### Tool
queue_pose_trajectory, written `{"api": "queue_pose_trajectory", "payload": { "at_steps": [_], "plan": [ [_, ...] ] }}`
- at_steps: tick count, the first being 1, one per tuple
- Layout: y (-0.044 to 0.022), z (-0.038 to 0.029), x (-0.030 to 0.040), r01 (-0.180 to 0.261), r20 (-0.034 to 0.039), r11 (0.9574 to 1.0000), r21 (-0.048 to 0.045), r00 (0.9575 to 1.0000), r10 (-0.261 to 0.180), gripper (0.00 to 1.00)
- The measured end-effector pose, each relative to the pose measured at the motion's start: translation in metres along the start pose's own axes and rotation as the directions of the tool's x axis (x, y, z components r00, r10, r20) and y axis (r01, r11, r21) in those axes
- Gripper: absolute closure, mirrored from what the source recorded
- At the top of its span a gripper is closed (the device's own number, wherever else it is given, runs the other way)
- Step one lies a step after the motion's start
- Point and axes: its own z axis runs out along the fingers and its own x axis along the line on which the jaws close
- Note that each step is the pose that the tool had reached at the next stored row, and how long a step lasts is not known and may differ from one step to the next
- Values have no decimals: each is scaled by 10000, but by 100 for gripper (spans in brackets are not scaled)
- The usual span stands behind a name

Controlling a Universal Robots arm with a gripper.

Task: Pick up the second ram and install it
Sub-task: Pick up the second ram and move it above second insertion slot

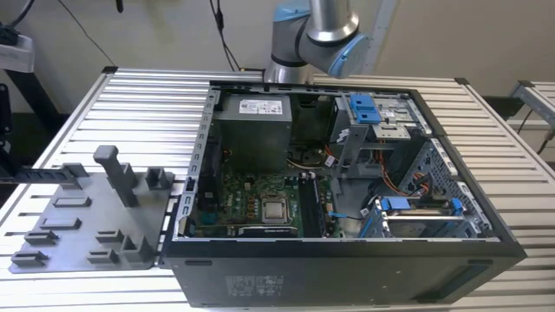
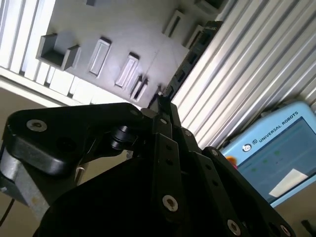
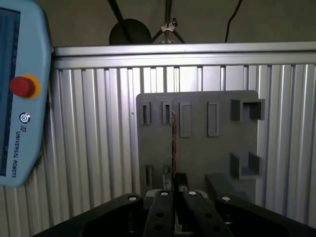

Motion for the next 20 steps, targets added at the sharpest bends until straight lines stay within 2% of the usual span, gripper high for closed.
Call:
{"api": "queue_pose_trajectory", "payload": {
  "at_steps": [7, 20],
  "plan": [
    [-4, -92, 0, 0, 0, 10000, 0, 10000, 0, 86],
    [-13, -316, 2, 0, 1, 10000, 1, 10000, 0, 86]
  ]
}}
